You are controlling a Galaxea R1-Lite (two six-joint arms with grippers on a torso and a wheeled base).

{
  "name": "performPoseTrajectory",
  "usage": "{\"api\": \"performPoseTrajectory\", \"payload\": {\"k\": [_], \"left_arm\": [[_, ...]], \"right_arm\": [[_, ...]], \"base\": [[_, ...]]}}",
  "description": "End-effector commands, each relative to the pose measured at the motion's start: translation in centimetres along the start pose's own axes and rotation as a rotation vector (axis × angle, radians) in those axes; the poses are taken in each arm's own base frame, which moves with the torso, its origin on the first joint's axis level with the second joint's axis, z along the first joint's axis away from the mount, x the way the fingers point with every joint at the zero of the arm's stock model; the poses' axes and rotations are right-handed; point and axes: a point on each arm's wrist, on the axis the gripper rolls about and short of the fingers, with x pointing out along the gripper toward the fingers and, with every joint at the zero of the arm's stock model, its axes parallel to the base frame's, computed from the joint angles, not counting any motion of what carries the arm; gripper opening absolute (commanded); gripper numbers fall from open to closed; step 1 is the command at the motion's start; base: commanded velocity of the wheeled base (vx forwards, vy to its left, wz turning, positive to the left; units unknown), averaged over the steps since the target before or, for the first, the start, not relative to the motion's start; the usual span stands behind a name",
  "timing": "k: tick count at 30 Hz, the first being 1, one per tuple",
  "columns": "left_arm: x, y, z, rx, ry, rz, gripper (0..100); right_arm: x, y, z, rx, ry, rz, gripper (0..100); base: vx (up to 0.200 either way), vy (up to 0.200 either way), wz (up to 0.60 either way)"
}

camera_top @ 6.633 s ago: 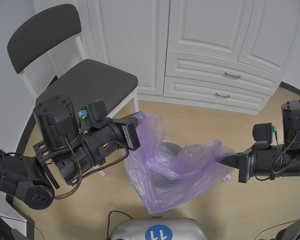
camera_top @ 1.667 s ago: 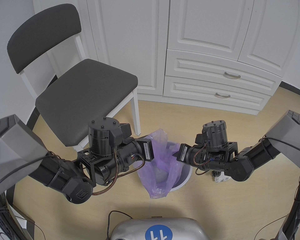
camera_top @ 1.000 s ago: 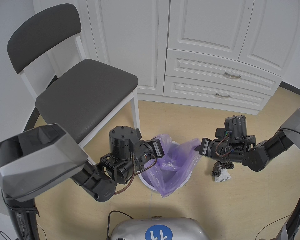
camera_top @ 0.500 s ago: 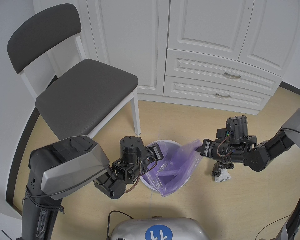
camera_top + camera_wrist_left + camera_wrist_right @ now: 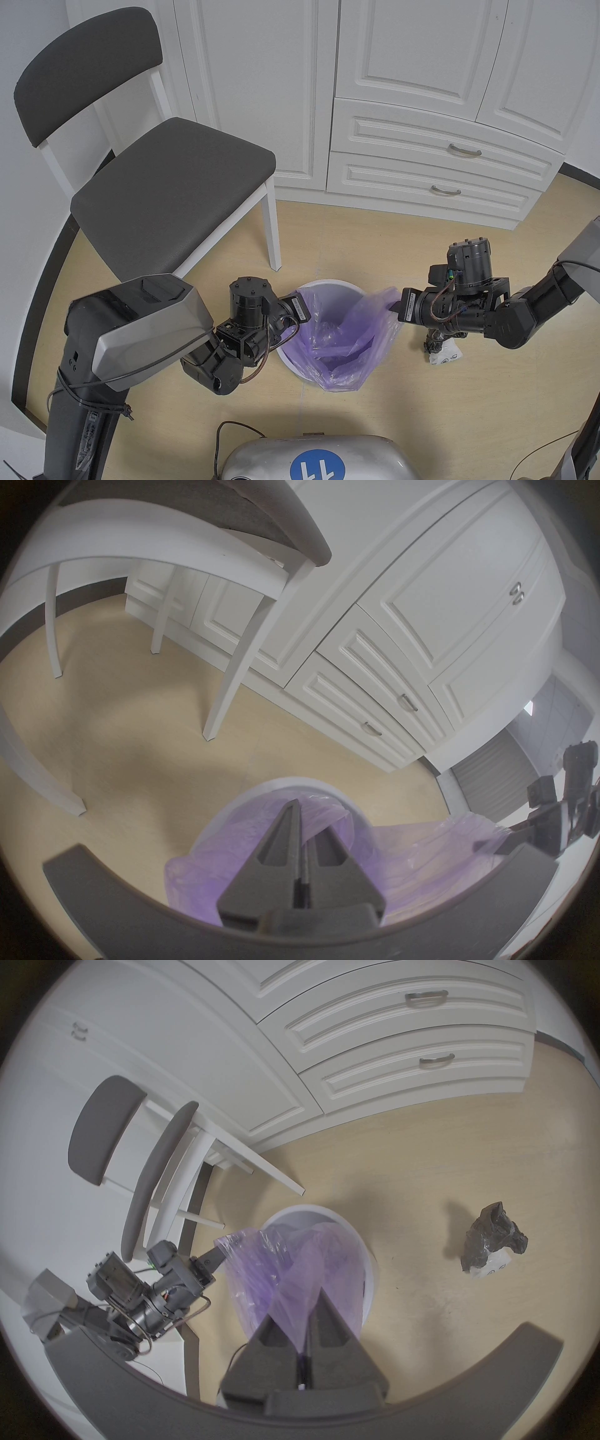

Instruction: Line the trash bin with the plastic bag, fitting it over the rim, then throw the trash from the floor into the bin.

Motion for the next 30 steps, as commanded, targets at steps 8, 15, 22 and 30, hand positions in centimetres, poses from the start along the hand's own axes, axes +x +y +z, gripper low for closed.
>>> {"api": "performPoseTrajectory", "payload": {"k": [8, 15, 22, 30], "left_arm": [[-6.1, 0.2, 4.0, 0.336, 0.137, 0.116, 0], [-7.2, 2.0, 4.2, 0.413, 0.192, 0.133, 0], [-6.2, 4.2, 1.6, 0.412, 0.271, 0.148, 0], [-5.3, 5.6, 1.1, 0.405, 0.228, 0.151, 0]], "right_arm": [[-1.6, -0.4, -1.9, -0.228, 0.017, -0.125, 0], [-1.4, -2.0, -3.8, -0.380, 0.081, -0.266, 0], [-1.2, -4.2, -5.0, -0.488, 0.146, -0.383, 0], [-0.4, -6.8, -5.7, -0.508, 0.215, -0.435, 0]], "base": [[0.000, 0.000, 0.00], [0.000, 0.000, 0.00], [0.000, 0.000, 0.00], [0.000, 0.000, 0.00]]}}
